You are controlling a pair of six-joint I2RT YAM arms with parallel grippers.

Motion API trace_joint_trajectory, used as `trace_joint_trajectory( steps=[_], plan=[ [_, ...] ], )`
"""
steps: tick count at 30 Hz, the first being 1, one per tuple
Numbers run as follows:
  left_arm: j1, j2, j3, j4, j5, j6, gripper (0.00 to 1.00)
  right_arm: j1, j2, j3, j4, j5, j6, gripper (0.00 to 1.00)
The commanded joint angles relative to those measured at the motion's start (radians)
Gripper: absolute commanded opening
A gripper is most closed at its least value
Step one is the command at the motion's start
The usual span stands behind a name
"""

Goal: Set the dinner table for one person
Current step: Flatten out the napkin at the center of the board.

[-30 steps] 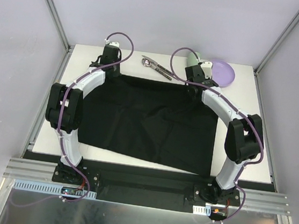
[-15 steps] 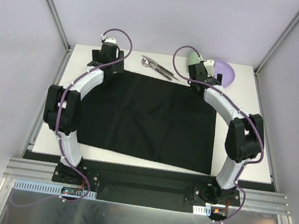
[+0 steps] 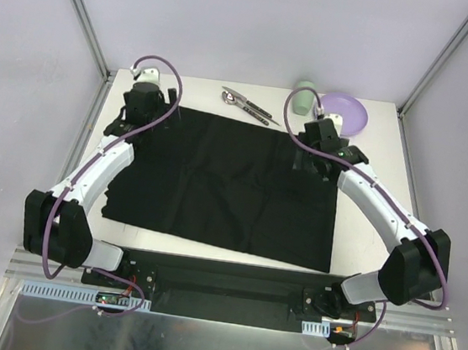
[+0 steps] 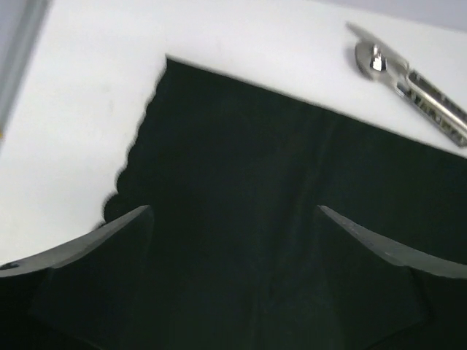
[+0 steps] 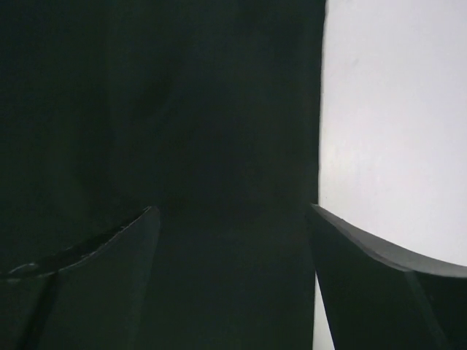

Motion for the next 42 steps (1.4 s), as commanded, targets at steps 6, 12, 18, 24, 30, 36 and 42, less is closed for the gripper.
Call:
trace_joint_trajectory(
  steps=[6, 12, 18, 24, 30, 36, 42],
  plan=[
    [-0.09, 0.15, -0.082, -0.05, 0.106, -0.124, 0.0, 0.085, -0.071, -0.216, 0.01, -0.231, 0.189, 0.12],
    [-0.113, 0.282, -0.02, -0.046, 0.112, -0.121, 0.0, 0.114, -0.016, -0.306, 0.084, -0.256, 0.248, 0.01],
    [-0.115, 0.415, 0.053, -0.046, 0.141, -0.102, 0.0, 0.125, 0.066, -0.322, 0.131, -0.288, 0.263, 0.01],
    [-0.112, 0.481, 0.076, -0.075, 0.166, -0.114, 0.0, 0.125, 0.155, -0.283, 0.142, -0.314, 0.24, 0.01],
    [-0.096, 0.501, 0.064, -0.105, 0.186, -0.131, 0.0, 0.122, 0.246, -0.245, 0.142, -0.323, 0.218, 0.01],
    [-0.081, 0.501, 0.04, -0.136, 0.184, -0.15, 0.0, 0.098, 0.313, -0.225, 0.141, -0.334, 0.208, 0.01],
    [-0.075, 0.483, 0.008, -0.173, 0.175, -0.176, 0.0, 0.067, 0.352, -0.207, 0.128, -0.328, 0.183, 0.01]
  ],
)
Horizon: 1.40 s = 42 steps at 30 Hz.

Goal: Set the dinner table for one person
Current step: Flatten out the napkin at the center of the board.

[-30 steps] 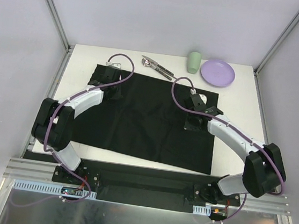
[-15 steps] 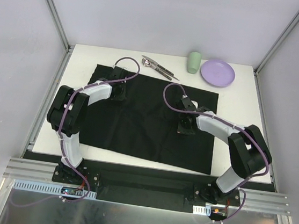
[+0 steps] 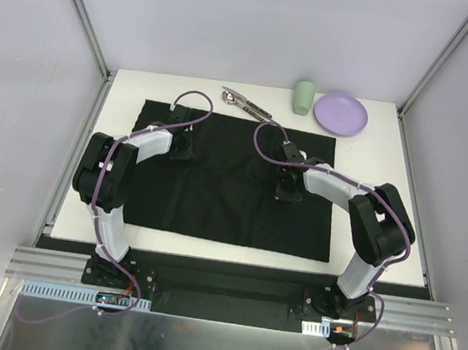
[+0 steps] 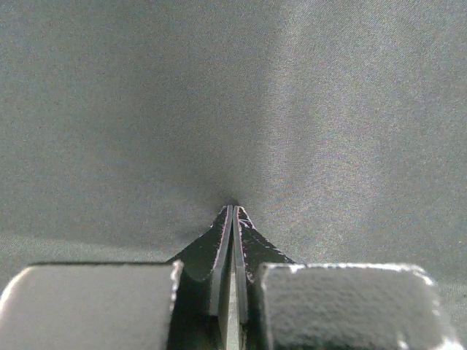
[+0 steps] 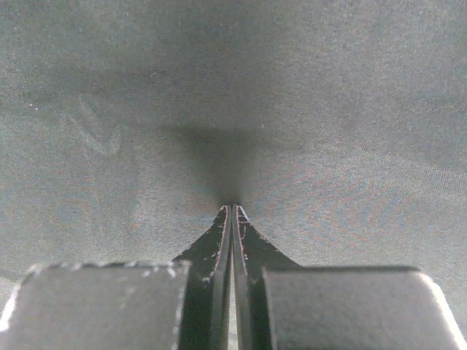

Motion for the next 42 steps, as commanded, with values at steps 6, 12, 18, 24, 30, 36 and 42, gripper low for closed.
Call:
trace_joint_trajectory(
  steps=[6, 12, 18, 24, 30, 36, 42],
  plan=[
    [0.009, -0.06, -0.074, -0.078, -0.026, -0.048, 0.0, -0.052, 0.075, -0.001, -0.006, 0.007, -0.034, 0.01],
    [0.009, -0.089, -0.115, -0.086, -0.022, -0.07, 0.0, -0.068, 0.074, 0.0, -0.018, 0.026, -0.044, 0.01],
    [0.009, -0.08, -0.117, -0.086, -0.035, -0.067, 0.0, -0.077, 0.069, -0.001, -0.023, 0.032, -0.051, 0.01],
    [0.007, -0.028, -0.055, -0.086, -0.009, -0.059, 0.0, -0.078, 0.062, -0.01, -0.031, 0.035, -0.053, 0.01],
    [-0.001, 0.008, 0.001, -0.086, 0.008, -0.048, 0.0, -0.078, 0.051, -0.026, -0.034, 0.03, -0.044, 0.01],
    [-0.017, 0.034, 0.026, -0.086, 0.016, -0.042, 0.0, -0.091, 0.04, -0.047, -0.023, 0.004, -0.031, 0.01],
    [-0.043, 0.04, 0.031, -0.086, 0.017, -0.05, 0.0, -0.109, 0.013, -0.064, -0.02, -0.019, -0.025, 0.01]
  ],
)
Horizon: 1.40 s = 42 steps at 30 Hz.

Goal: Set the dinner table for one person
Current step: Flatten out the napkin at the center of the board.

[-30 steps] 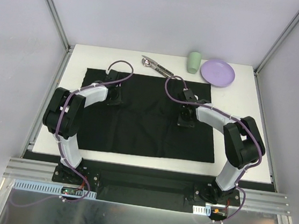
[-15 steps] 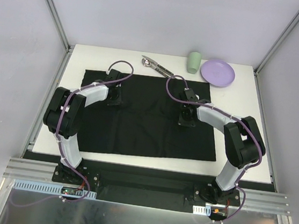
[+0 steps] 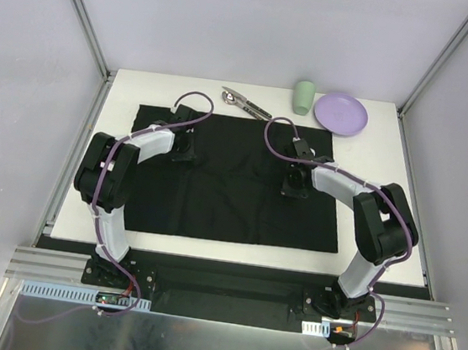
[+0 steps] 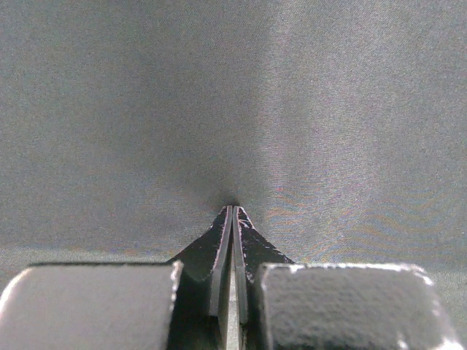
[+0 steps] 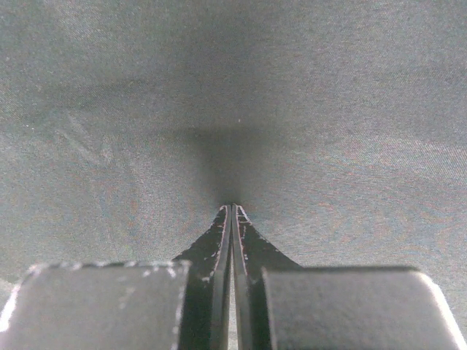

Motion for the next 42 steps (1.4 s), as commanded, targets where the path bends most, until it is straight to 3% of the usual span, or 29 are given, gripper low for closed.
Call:
trace_joint_trajectory(
  steps=[1, 8, 34, 42],
  plan=[
    [-0.032, 0.035, 0.016, -0.025, 0.019, 0.002, 0.0, -0.027, 0.003, -0.057, -0.072, 0.022, -0.003, 0.01],
    [-0.06, 0.05, 0.039, -0.025, 0.012, 0.001, 0.0, -0.047, -0.053, -0.048, -0.128, 0.082, -0.032, 0.01],
    [-0.07, 0.091, 0.092, -0.033, 0.017, -0.004, 0.0, -0.213, -0.068, -0.042, -0.143, 0.059, -0.124, 0.01],
    [-0.072, 0.033, 0.069, -0.033, -0.003, -0.001, 0.0, -0.215, -0.094, -0.013, -0.166, 0.073, -0.135, 0.01]
  ],
)
